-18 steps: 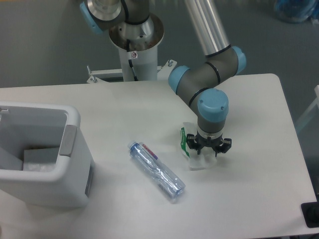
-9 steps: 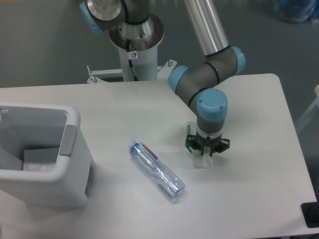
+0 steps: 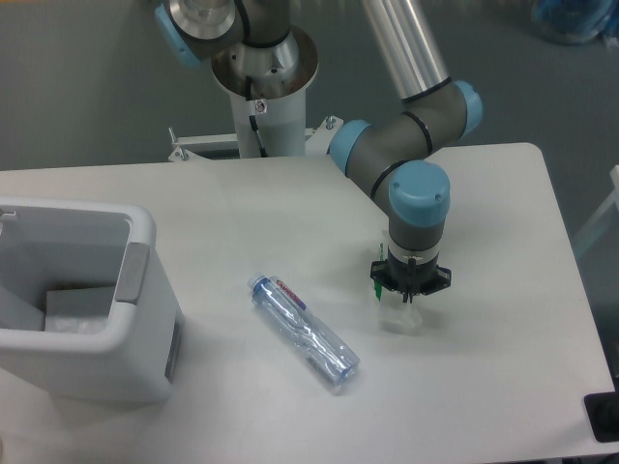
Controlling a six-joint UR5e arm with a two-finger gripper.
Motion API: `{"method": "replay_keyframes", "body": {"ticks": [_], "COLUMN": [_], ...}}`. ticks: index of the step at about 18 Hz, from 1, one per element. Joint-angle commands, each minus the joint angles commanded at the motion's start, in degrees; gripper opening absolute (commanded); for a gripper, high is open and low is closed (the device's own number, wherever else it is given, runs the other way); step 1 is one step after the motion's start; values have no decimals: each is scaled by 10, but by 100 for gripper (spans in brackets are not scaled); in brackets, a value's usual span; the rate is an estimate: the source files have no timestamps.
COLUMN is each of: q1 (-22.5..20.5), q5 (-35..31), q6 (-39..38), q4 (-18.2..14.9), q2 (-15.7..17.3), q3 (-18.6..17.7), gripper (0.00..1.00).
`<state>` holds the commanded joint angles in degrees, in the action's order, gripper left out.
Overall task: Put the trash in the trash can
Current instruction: 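Close the gripper on the plastic bag and lift it, then carry the plastic bag over the white trash bin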
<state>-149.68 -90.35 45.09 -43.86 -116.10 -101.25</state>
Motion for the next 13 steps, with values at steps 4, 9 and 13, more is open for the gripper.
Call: {"method": "replay_keyframes", "body": {"ticks": [4,9,13], "q1": [11,14,40], "q5": [32,175,226], "q6": [-32,-192,-340], "q4": [-1,0,0], "q2": [25,67,75], "q3": [12,88,176], "gripper": [6,6,6]}}
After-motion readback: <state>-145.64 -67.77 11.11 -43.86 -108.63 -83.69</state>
